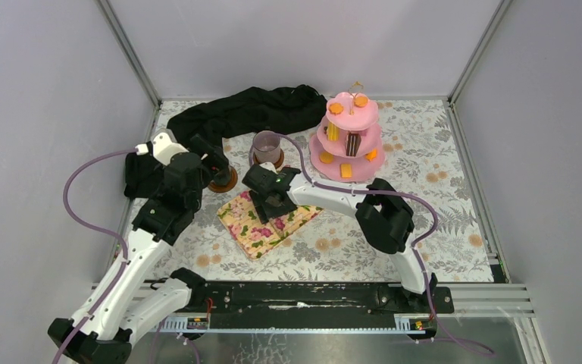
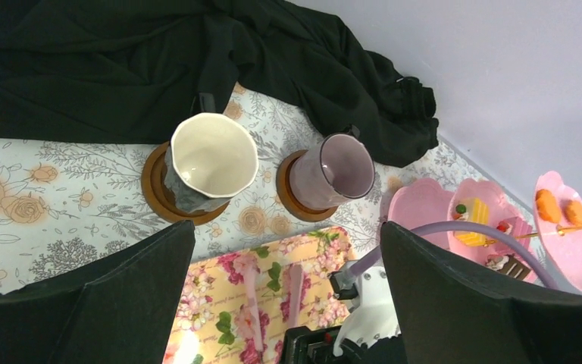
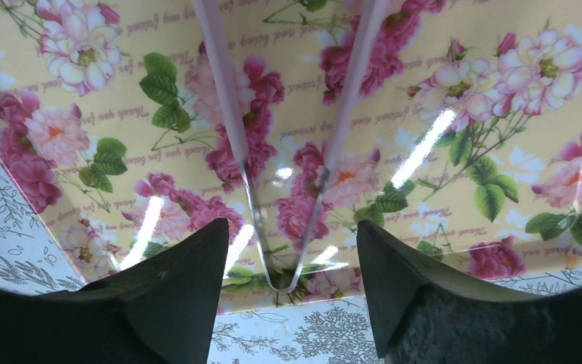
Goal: Serve the afternoon tea
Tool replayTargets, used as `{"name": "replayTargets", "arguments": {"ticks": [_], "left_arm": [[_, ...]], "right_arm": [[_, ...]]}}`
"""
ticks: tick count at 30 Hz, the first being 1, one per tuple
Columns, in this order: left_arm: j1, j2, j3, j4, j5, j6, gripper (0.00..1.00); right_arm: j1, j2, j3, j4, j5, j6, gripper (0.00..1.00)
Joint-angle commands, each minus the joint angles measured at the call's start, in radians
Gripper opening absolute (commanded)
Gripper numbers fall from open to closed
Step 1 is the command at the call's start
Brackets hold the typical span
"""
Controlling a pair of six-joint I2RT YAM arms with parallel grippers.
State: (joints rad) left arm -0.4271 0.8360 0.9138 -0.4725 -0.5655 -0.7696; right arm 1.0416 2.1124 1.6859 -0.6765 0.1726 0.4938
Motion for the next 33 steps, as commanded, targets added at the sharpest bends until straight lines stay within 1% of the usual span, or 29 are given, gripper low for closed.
{"name": "replayTargets", "arguments": {"ticks": [1,3,7,10,11,14,17,19,22,24,25,27,28,30,32,33], "left_arm": [[0.017,0.006,0.069,0.034,0.008,-0.009,1.0],[0.019,0.012,0.096,0.022,0.0,-0.014,1.0],[0.023,0.02,0.144,0.009,-0.022,0.002,1.0],[0.027,0.028,0.167,0.015,-0.042,0.024,1.0],[0.03,0.032,0.172,0.019,-0.046,0.03,1.0],[0.043,0.058,0.183,0.039,-0.046,0.042,1.0],[0.069,0.11,0.215,0.053,-0.019,0.032,1.0],[0.093,0.153,0.248,0.055,-0.009,0.019,1.0],[0.145,0.221,0.286,0.077,-0.023,0.036,1.0],[0.184,0.269,0.293,0.087,-0.079,0.036,1.0],[0.206,0.296,0.29,0.087,-0.112,0.024,1.0],[0.244,0.349,0.271,0.085,-0.174,-0.02,1.0],[0.267,0.372,0.254,0.09,-0.183,-0.048,1.0],[0.309,0.413,0.202,0.151,-0.147,-0.058,1.0],[0.339,0.456,0.163,0.2,-0.122,-0.051,1.0],[0.349,0.469,0.149,0.224,-0.132,-0.04,1.0]], "right_arm": [[0.011,-0.073,0.069,-0.044,0.059,-0.001,0.7],[0.014,-0.115,0.082,-0.063,0.093,-0.008,0.71],[0.014,-0.234,0.043,-0.055,0.157,-0.015,0.71],[0.014,-0.374,-0.025,-0.032,0.235,-0.005,0.71],[0.014,-0.43,-0.07,-0.014,0.274,0.002,0.71],[0.014,-0.632,-0.194,0.023,0.417,0.013,0.72],[0.012,-0.811,-0.276,0.036,0.591,0.009,0.74],[0.007,-0.914,-0.322,0.043,0.722,0.003,0.76],[-0.04,-1.043,-0.391,0.067,0.892,-0.027,0.77],[-0.124,-1.131,-0.448,0.103,0.962,-0.061,0.78],[-0.189,-1.167,-0.48,0.122,0.967,-0.072,0.79],[-0.361,-1.221,-0.552,0.204,0.911,-0.136,0.78],[-0.465,-1.237,-0.591,0.253,0.858,-0.172,0.79],[-0.682,-1.217,-0.642,0.302,0.679,-0.19,0.79],[-0.929,-1.138,-0.644,0.277,0.436,-0.164,0.81],[-1.007,-1.092,-0.639,0.261,0.36,-0.145,0.82]]}}
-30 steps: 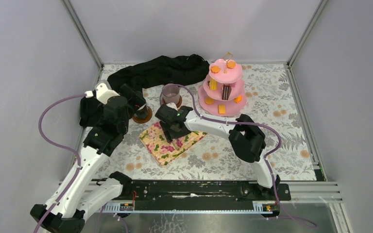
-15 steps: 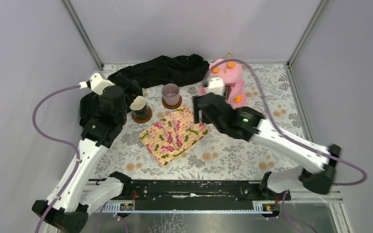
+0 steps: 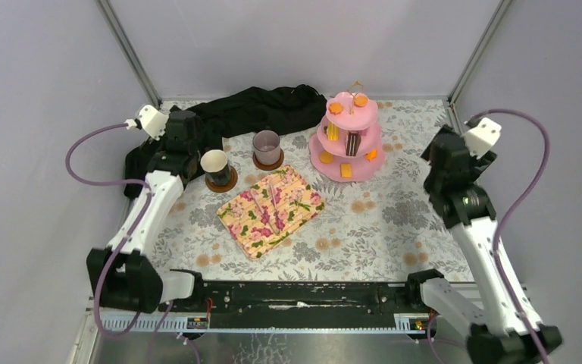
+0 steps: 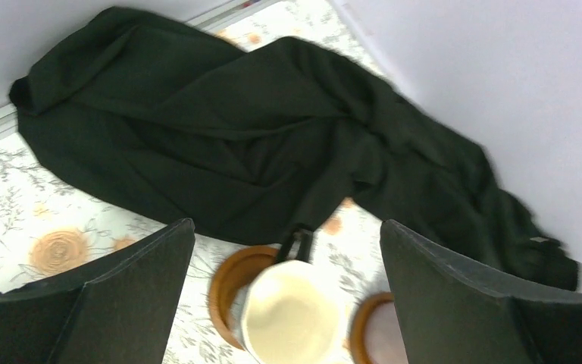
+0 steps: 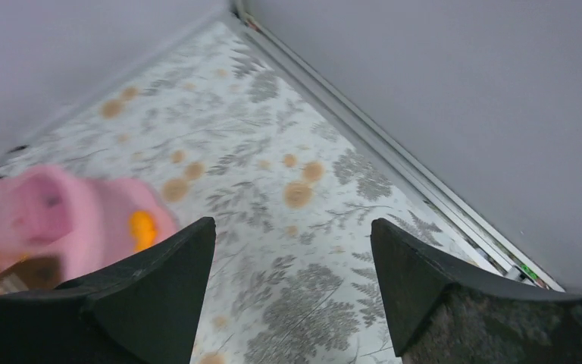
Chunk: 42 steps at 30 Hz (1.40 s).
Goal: Serve the afternoon tea
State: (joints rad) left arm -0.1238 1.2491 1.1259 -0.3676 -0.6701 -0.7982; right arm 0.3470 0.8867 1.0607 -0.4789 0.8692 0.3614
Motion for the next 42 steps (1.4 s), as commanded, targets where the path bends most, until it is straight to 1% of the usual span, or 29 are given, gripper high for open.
{"name": "replayTargets", "arguments": {"ticks": [1,2,3,7,10,12,17,21,24,28,35,38,42], "left_arm": [[0.05,0.064,-0.082,0.166,-0.043,0.021,1.0],[0.051,0.067,-0.105,0.227,-0.054,0.066,1.0],[0.052,0.067,-0.134,0.291,-0.065,0.112,1.0],[0.051,0.063,-0.26,0.544,-0.132,0.284,0.99],[0.052,0.049,-0.357,0.754,-0.103,0.434,0.99],[0.055,0.042,-0.396,0.837,-0.067,0.5,0.99],[0.063,0.01,-0.463,0.904,0.067,0.599,1.0],[0.064,-0.009,-0.497,0.922,0.108,0.608,1.0],[0.064,-0.006,-0.528,0.96,0.146,0.612,1.0],[0.065,0.025,-0.516,0.96,0.126,0.602,1.0],[0.093,0.0,-0.554,0.943,0.115,0.561,1.0],[0.098,-0.013,-0.568,0.947,0.098,0.578,1.0],[0.108,-0.023,-0.576,0.958,0.102,0.583,1.0]], "right_arm": [[-0.382,0.175,-0.011,0.055,-0.399,-0.001,0.83],[-0.433,0.208,-0.013,0.06,-0.458,0.006,0.84],[-0.459,0.232,-0.019,0.07,-0.472,0.017,0.84],[-0.493,0.299,-0.008,0.074,-0.501,0.081,0.92],[-0.519,0.316,-0.001,0.078,-0.557,0.123,0.94],[-0.519,0.313,0.001,0.078,-0.569,0.145,0.96],[-0.519,0.257,-0.052,0.116,-0.574,0.184,1.0],[-0.518,0.225,-0.062,0.112,-0.539,0.197,0.99],[-0.519,0.211,-0.083,0.101,-0.503,0.241,0.99],[-0.519,0.192,-0.129,0.109,-0.473,0.286,1.0],[-0.504,0.147,-0.204,0.158,-0.421,0.331,0.99],[-0.474,0.13,-0.24,0.216,-0.4,0.32,0.99],[-0.426,0.172,-0.231,0.232,-0.317,0.266,0.99]]}}
